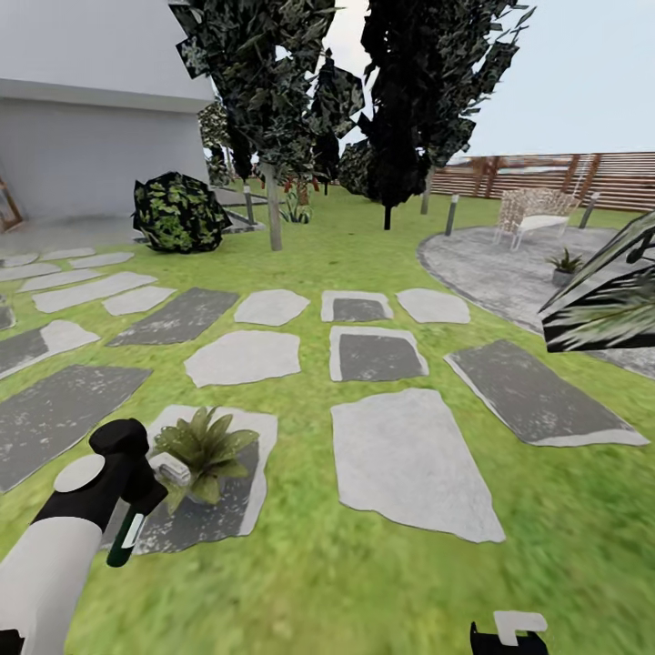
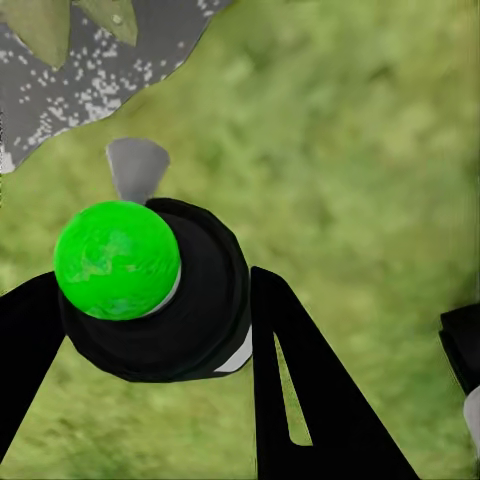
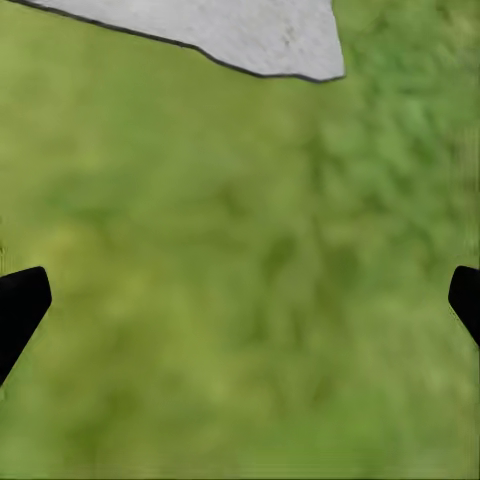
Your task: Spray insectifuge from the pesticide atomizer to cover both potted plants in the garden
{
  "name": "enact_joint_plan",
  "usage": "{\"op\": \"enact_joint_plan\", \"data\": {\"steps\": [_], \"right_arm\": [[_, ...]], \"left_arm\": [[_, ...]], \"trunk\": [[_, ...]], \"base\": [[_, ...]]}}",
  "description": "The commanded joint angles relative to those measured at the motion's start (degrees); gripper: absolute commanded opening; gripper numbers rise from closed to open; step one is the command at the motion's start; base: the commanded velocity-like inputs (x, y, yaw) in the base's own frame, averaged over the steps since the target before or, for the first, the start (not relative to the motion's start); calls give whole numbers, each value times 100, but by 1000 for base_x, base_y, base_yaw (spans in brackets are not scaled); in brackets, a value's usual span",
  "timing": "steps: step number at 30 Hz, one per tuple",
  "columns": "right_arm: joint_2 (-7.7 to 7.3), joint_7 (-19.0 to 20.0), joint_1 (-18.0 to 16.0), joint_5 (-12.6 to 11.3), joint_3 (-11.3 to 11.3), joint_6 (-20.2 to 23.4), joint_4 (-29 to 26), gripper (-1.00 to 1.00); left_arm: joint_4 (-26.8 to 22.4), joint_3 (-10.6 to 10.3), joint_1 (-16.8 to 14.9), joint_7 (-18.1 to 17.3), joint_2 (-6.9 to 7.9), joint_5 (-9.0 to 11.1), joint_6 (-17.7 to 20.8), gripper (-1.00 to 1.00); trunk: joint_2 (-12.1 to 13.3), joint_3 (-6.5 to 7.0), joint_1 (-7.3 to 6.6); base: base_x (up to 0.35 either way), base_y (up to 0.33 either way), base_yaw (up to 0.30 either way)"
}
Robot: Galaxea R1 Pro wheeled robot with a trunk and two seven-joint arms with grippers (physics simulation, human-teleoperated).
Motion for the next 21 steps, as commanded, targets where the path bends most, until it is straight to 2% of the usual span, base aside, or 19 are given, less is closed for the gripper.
{"op": "enact_joint_plan", "data": {"steps": [1,6,11,21], "right_arm": [[0,-16,-3,60,-45,-17,6,100],[-7,-16,-4,65,-50,-14,6,100],[-33,-17,-4,69,-50,-21,6,100],[-27,-16,-3,66,-50,-22,6,100]], "left_arm": [[-4,1,-5,-36,-5,-51,58,-100],[13,17,-12,417,-49,-52,105,-100],[71,-146,5,665,-83,-49,118,-100],[300,-114,295,876,-253,11,139,-100]], "trunk": [[-2,-6,2],[-2,-6,2],[-2,-6,2],[-2,-6,2]], "base": [[266,-157,277],[91,-52,110],[4,-2,5],[0,0,0]]}}
